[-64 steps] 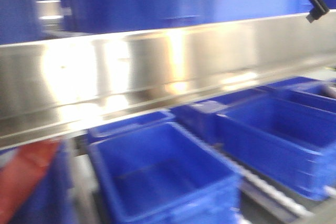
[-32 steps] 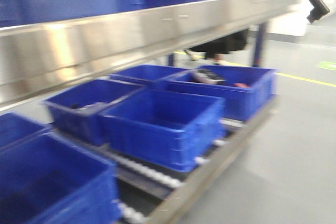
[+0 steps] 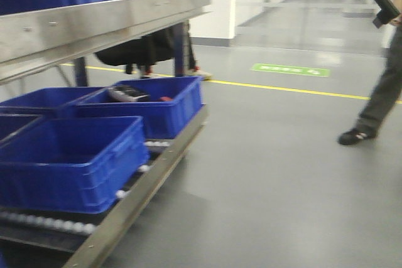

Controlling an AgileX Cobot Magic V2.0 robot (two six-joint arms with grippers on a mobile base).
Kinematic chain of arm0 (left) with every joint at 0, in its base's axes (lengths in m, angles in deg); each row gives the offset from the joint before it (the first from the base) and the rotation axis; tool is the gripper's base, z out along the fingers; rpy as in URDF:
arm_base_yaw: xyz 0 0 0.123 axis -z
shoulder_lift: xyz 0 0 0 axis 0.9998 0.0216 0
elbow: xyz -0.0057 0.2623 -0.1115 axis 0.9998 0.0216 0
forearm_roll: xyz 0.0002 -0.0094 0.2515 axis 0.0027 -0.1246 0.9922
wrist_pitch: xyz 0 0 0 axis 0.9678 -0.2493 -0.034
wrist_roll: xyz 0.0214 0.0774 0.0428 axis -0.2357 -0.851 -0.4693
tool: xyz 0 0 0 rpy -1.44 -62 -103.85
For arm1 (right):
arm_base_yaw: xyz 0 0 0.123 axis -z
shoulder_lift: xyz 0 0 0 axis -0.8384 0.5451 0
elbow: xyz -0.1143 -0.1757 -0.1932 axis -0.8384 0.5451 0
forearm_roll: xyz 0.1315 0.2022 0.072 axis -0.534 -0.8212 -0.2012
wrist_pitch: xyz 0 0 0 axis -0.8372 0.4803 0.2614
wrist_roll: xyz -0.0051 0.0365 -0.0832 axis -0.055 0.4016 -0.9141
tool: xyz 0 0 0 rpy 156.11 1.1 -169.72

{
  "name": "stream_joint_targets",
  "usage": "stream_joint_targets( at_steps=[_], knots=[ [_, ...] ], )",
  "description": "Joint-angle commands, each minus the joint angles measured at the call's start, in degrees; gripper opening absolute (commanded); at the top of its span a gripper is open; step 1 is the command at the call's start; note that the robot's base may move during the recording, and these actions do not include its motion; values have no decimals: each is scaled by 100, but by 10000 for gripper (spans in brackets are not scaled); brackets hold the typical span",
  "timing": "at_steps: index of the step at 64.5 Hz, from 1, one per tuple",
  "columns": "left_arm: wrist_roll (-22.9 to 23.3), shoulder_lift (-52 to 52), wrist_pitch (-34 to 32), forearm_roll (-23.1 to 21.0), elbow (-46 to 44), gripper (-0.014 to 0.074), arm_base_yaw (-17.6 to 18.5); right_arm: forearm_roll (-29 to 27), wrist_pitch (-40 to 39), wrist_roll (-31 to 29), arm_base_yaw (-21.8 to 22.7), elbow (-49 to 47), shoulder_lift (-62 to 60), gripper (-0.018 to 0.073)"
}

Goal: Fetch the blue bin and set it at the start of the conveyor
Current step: 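Hold the bin with both grippers while driving to the red conveyor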

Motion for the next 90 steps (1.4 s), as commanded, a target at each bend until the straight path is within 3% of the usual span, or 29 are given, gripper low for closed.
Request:
stream_joint_targets(
  at_steps=[1,90],
  knots=[
    [5,-57,-118,176,-27,-111,10,107,-258,-42,-6,-59,-84,-153],
    [5,-57,-118,176,-27,-111,10,107,167,-42,-6,-59,-84,-153]
  ],
)
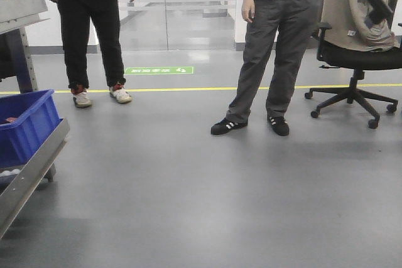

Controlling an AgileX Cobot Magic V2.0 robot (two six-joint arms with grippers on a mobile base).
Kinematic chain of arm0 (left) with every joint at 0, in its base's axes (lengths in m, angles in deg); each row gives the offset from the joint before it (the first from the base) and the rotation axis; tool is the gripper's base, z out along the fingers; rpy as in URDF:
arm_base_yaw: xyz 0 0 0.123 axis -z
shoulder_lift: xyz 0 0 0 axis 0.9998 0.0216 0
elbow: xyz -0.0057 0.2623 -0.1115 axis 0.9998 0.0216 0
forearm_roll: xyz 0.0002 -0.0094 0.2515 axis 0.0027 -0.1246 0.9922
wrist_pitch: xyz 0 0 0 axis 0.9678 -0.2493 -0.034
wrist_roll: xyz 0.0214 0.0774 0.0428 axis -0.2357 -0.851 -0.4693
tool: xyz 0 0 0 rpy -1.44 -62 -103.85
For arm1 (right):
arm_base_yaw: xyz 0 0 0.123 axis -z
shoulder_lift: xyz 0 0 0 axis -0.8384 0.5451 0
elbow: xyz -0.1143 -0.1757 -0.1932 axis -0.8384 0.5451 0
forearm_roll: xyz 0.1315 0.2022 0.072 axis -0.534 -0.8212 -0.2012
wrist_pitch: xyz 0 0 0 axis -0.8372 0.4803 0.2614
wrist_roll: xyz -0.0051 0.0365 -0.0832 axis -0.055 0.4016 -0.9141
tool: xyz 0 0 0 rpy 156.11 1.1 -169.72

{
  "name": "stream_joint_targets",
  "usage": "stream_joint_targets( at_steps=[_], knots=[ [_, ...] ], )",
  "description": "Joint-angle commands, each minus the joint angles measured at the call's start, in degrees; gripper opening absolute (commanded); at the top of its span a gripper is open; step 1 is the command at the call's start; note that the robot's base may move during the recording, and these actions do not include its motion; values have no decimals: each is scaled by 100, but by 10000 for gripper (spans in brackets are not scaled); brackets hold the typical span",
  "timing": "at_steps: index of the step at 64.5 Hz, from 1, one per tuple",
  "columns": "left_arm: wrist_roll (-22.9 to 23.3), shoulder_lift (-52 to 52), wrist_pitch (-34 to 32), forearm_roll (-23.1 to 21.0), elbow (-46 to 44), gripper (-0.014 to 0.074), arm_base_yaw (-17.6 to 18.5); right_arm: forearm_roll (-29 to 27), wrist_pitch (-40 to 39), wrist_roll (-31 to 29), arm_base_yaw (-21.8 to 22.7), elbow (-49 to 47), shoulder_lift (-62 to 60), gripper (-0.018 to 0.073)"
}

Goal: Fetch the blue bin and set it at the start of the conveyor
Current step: 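Hold the bin with both grippers while driving to the red conveyor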

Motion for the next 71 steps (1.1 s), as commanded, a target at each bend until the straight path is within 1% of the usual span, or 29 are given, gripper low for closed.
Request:
stream_joint_targets(
  at_steps=[1,71],
  knots=[
    [5,-57,-160,225,-27,-111,10,146,-127,-50,-6,-59,-84,-153],
    [5,-57,-160,225,-27,-111,10,146,-150,-50,-6,-59,-84,-153]
  ],
)
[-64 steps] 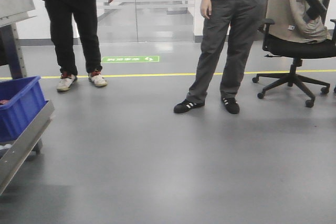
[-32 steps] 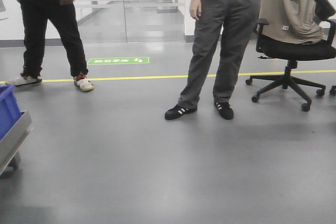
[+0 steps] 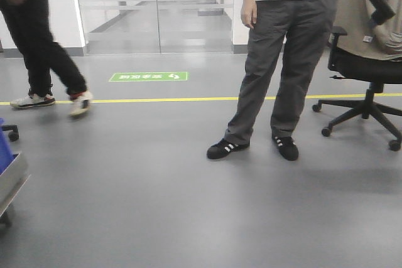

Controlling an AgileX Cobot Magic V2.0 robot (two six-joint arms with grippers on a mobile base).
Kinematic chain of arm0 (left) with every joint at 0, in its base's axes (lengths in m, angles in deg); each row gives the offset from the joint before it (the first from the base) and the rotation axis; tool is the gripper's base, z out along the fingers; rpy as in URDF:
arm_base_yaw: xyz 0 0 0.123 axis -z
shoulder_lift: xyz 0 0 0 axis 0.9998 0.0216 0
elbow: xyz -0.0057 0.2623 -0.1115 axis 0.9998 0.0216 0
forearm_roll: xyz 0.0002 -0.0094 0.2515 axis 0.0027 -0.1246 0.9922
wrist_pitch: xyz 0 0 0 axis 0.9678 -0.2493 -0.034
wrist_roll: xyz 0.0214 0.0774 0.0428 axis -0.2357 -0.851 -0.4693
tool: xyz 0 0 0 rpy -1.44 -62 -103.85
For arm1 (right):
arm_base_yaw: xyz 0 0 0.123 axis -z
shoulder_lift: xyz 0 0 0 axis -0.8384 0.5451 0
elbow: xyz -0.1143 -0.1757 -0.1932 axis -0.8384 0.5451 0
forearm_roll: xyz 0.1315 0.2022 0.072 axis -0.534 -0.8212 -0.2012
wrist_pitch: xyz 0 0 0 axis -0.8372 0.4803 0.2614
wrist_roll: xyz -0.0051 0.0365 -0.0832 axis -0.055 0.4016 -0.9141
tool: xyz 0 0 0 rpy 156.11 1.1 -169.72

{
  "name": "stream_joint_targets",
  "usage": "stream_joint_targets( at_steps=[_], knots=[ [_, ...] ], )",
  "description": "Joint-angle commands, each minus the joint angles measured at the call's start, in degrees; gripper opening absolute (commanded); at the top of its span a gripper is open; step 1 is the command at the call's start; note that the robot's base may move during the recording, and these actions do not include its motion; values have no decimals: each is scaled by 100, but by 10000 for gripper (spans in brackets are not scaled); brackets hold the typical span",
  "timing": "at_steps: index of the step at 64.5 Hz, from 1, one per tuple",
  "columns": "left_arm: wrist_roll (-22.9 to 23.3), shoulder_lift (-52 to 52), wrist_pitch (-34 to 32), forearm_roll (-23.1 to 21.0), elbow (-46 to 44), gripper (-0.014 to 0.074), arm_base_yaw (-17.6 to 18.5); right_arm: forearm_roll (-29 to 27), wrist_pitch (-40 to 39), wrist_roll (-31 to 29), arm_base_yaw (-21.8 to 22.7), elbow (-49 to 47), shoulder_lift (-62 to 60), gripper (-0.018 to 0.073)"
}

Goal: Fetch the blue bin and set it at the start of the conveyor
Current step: 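Hold the bin with both grippers while driving to the red conveyor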

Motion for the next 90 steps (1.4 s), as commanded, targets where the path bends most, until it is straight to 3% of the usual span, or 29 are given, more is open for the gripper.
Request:
stream_joint_targets(
  at_steps=[1,90],
  knots=[
    [5,-67,-169,225,-27,-111,10,146,-150,-50,-6,-59,-84,-153],
    [5,-67,-169,241,-27,-111,-3,146,-174,-50,-6,-59,-84,-153]
  ],
)
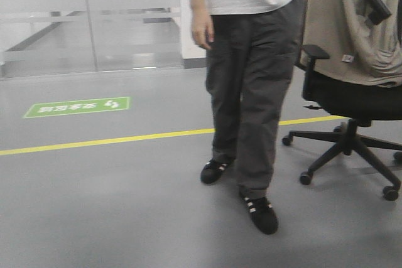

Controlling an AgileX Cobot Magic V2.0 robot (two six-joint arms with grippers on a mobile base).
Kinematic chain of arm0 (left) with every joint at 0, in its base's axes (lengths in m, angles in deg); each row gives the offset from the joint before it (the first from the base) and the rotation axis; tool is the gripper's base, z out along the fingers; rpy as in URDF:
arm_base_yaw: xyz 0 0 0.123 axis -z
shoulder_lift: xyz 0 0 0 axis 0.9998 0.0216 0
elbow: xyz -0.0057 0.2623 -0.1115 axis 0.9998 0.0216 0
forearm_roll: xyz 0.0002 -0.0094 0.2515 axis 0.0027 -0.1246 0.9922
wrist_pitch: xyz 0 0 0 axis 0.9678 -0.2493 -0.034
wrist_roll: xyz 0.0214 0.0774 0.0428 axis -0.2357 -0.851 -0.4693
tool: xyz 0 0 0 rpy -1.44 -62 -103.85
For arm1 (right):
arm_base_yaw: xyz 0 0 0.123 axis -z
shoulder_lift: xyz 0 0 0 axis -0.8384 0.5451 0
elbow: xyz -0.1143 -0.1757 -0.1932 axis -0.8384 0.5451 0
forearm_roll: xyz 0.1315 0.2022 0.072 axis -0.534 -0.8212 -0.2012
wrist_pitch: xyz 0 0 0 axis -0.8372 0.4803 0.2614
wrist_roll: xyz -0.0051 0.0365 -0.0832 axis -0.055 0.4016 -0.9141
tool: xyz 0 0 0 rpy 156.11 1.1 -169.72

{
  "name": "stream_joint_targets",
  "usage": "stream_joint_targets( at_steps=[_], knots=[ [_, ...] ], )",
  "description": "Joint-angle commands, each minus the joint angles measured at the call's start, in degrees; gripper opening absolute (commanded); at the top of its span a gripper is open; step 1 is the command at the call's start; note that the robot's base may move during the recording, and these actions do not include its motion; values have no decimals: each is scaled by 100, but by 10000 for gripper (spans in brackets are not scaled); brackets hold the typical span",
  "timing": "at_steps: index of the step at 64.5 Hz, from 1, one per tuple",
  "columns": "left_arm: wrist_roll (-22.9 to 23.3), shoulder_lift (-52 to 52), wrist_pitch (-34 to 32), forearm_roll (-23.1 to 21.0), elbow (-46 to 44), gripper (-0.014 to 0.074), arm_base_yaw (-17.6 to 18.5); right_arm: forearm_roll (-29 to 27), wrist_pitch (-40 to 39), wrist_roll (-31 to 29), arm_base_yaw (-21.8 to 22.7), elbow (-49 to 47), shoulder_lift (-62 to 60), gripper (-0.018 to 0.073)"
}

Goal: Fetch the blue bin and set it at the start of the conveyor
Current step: 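Hold the bin with both grippers while driving to the red conveyor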

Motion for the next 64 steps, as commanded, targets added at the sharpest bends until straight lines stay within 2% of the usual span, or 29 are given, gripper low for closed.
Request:
stream_joint_targets(
  at_steps=[1,64],
  knots=[
    [5,-67,-169,220,-27,-111,-3,167,-152,-50,-6,-59,-84,-153],
    [5,-67,-169,260,-27,-111,-3,167,-154,-50,-6,-59,-84,-153]
  ],
)
